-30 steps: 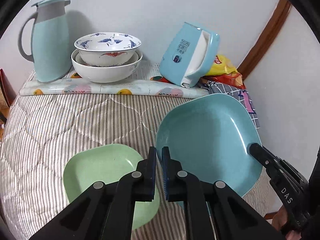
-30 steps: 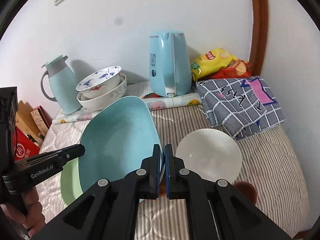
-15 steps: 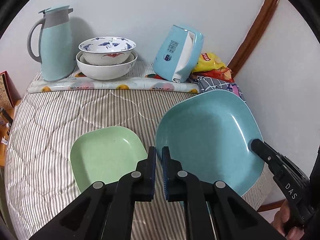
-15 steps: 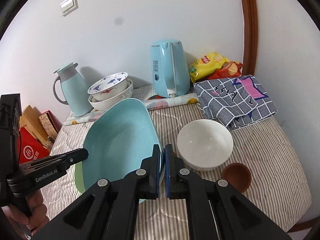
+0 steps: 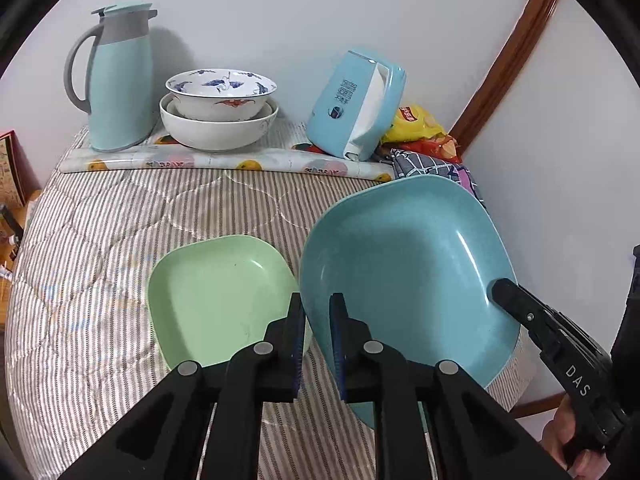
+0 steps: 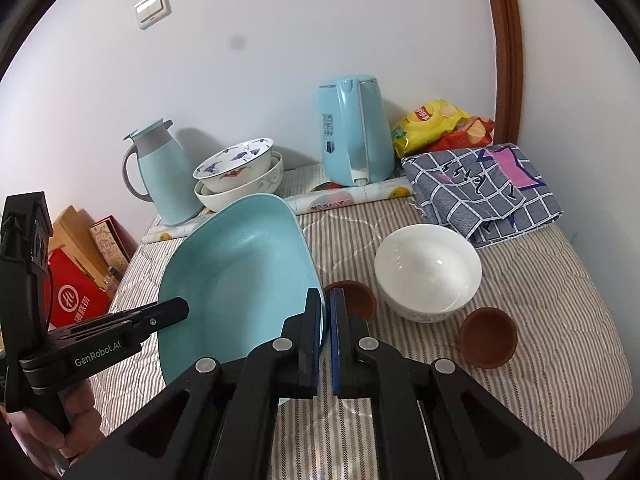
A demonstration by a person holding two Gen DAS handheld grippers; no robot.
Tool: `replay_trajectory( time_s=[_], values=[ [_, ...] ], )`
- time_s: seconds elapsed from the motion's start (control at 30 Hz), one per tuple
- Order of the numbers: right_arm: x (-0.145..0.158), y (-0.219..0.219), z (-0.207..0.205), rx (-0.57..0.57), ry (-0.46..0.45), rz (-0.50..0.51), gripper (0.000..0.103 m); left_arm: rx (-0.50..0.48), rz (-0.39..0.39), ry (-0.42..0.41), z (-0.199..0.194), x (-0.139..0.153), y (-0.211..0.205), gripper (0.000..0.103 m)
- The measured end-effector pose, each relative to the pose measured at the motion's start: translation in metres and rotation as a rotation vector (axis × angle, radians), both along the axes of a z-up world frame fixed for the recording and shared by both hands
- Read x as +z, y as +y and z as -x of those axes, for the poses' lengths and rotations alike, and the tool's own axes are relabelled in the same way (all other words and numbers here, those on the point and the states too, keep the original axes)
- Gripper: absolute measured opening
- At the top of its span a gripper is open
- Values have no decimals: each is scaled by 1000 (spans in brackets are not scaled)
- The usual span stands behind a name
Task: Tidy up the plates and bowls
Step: 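Carry the light-blue plate with both grippers over the green plate, then lower the light-blue plate onto the green plate with both grippers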
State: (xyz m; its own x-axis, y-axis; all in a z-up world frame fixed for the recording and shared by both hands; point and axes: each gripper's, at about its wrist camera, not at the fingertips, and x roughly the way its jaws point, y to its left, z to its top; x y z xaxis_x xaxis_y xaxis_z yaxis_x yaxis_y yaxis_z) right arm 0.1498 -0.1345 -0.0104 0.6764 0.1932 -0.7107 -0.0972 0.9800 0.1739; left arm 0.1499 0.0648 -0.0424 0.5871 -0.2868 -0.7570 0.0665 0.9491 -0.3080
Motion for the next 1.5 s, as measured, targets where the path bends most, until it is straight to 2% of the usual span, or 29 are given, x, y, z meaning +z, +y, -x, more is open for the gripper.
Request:
replay_trajectory(
  time_s=[0.3,0.93,1.2,1.5],
  values=[
    [-6,13,-3,20,10,-1,4,37,-30,-8,2,2,13,9],
    [-35,55,-18,79,61,-4,4,103,-60,45,-2,-19,55,9],
    [-38,68,-22,78,67,-17,4,109,-56,45,-7,-18,71,8],
    [-52,88,-30,70,87,-21,4,102,-75,81,-18,-30,91,8]
  ],
)
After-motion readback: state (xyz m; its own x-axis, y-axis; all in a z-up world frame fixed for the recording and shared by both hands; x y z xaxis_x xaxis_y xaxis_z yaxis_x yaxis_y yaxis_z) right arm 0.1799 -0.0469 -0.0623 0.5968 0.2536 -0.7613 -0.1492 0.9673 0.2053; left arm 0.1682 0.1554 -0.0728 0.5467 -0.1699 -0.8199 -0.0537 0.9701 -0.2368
